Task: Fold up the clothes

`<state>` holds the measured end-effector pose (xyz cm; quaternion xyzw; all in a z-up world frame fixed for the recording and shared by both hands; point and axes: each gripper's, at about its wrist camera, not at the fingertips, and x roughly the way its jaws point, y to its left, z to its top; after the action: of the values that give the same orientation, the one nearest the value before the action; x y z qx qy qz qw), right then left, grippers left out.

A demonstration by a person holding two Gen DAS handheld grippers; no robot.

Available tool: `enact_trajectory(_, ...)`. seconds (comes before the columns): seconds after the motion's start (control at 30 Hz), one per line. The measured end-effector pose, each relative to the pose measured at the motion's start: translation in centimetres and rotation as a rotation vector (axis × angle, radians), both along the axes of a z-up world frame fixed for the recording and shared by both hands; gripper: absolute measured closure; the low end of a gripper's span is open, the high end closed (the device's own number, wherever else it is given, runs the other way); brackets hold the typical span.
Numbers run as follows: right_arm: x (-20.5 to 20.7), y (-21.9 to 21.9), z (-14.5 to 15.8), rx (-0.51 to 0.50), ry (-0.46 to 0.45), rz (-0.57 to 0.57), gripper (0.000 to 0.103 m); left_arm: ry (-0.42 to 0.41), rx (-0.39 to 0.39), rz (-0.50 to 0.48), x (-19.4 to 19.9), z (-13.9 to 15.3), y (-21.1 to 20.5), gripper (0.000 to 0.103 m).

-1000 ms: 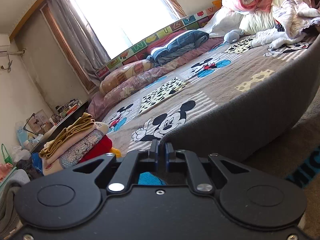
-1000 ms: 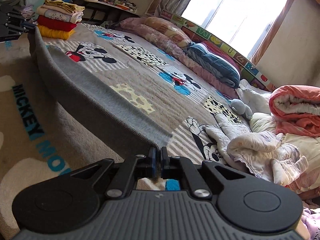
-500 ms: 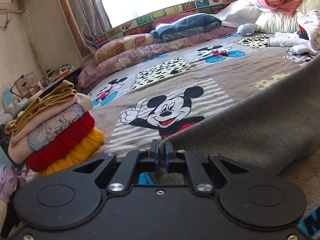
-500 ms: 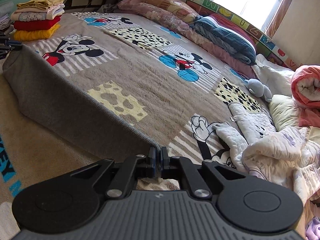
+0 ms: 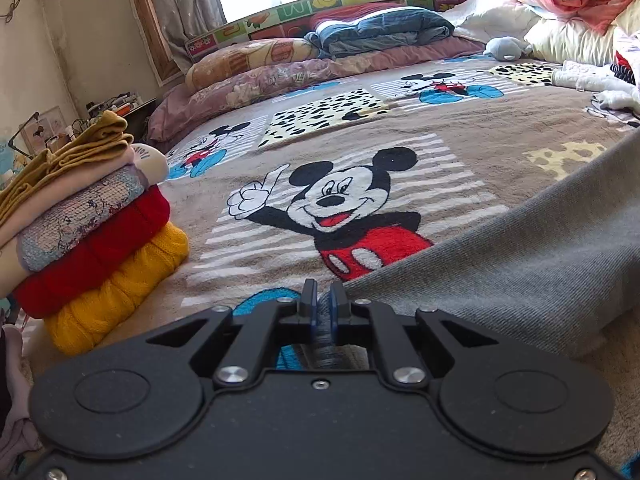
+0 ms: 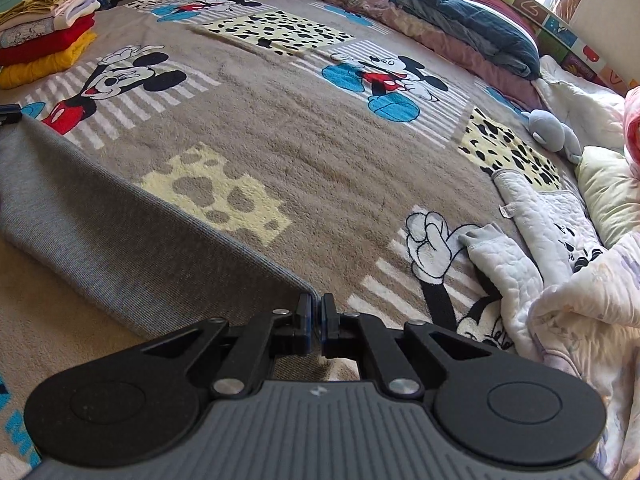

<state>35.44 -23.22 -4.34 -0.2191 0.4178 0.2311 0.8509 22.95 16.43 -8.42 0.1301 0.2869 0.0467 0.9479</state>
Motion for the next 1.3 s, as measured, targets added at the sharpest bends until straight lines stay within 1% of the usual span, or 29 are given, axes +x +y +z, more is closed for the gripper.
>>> enact_trajectory(0.1,0.9,0.1,-0.9,0.004,0.032,-0.024,0.098,0.002,-0.003,0.017,0.3,-0.2,-0.1,0.097)
enact_trajectory(0.27,1.3,0.4,-2.6,0.019,0.033,-0.097,0.098,0.015,-0.023,0.040,1.0,-0.5,0.2,0.098)
enact_trajectory(0.37,1.2,0.8,-3.2,0.000,-0.003,-0.155,0.092,0.022,-0.025,0.043,1.0,-0.7,0.3,0.095)
enact_trajectory(0.4,1.1,1.0,-3.4,-0.008,-0.016,-0.174,0.086,0.017,-0.032,0.034,0.9,-0.7,0.4,0.094)
enact_trajectory(0.43,0.8,1.2,-3.1,0.001,-0.030,-0.173,0.081,0.018,-0.041,0.034,0.9,-0.6,0.5,0.090)
enact_trajectory(0.47,0.3,1.4,-2.6,0.015,-0.046,-0.164,0.080,0.016,-0.060,0.035,0.8,-0.3,0.9,0.080)
enact_trajectory(0.5,-0.1,1.6,-2.1,0.030,-0.061,-0.154,0.078,0.007,-0.101,0.037,0.4,0.1,1.5,0.071)
enact_trajectory(0.53,-0.5,1.8,-1.6,0.045,-0.076,-0.145,0.075,-0.003,-0.142,0.038,0.1,0.5,2.2,0.057)
enact_trajectory(0.57,-1.0,2.0,-1.1,0.060,-0.091,-0.136,0.073,-0.019,-0.200,0.048,-0.3,1.0,3.2,0.055)
enact_trajectory(0.6,-1.4,2.3,-0.6,0.075,-0.106,-0.126,0.070,-0.036,-0.258,0.058,-0.7,1.4,4.2,0.056)
enact_trajectory(0.67,-2.3,2.7,0.4,0.104,-0.137,-0.107,0.070,-0.061,-0.369,0.072,-1.5,2.0,6.1,0.056)
enact_trajectory(0.73,-3.1,3.1,1.4,0.134,-0.167,-0.089,0.063,-0.075,-0.501,0.078,-2.3,2.1,7.9,0.056)
enact_trajectory(0.83,-3.0,5.4,1.1,0.145,-0.136,-0.028,0.063,-0.066,-0.643,0.104,-2.9,1.6,9.8,0.056)
enact_trajectory(0.9,-2.7,7.0,0.8,0.151,-0.109,0.014,0.063,-0.058,-0.709,0.108,-3.2,1.3,10.7,0.056)
enact_trajectory(0.93,-2.6,7.8,0.6,0.154,-0.096,0.035,0.063,-0.051,-0.750,0.098,-3.4,1.1,11.1,0.056)
enact_trajectory(1.03,-2.3,10.3,0.2,0.162,-0.057,0.099,0.063,-0.041,-0.833,0.069,-3.6,0.7,11.5,0.056)
enact_trajectory(1.07,-2.2,11.1,0.0,0.165,-0.043,0.120,0.063,-0.030,-0.851,0.039,-3.7,0.6,11.4,0.056)
enact_trajectory(1.13,-2.0,12.7,-0.3,0.170,-0.017,0.162,0.063,-0.014,-0.830,0.022,-3.5,0.5,10.6,0.057)
enact_trajectory(1.23,-1.6,15.1,-0.8,0.178,0.023,0.225,0.063,0.010,-0.782,0.014,-2.9,0.1,9.4,0.072)
enact_trajectory(1.27,-1.5,16.0,-0.9,0.181,0.036,0.246,0.063,0.014,-0.777,0.024,-2.7,-0.1,9.3,0.075)
enact_trajectory(1.3,-1.4,16.8,-1.1,0.183,0.049,0.268,0.063,0.017,-0.772,0.034,-2.5,-0.3,9.2,0.076)
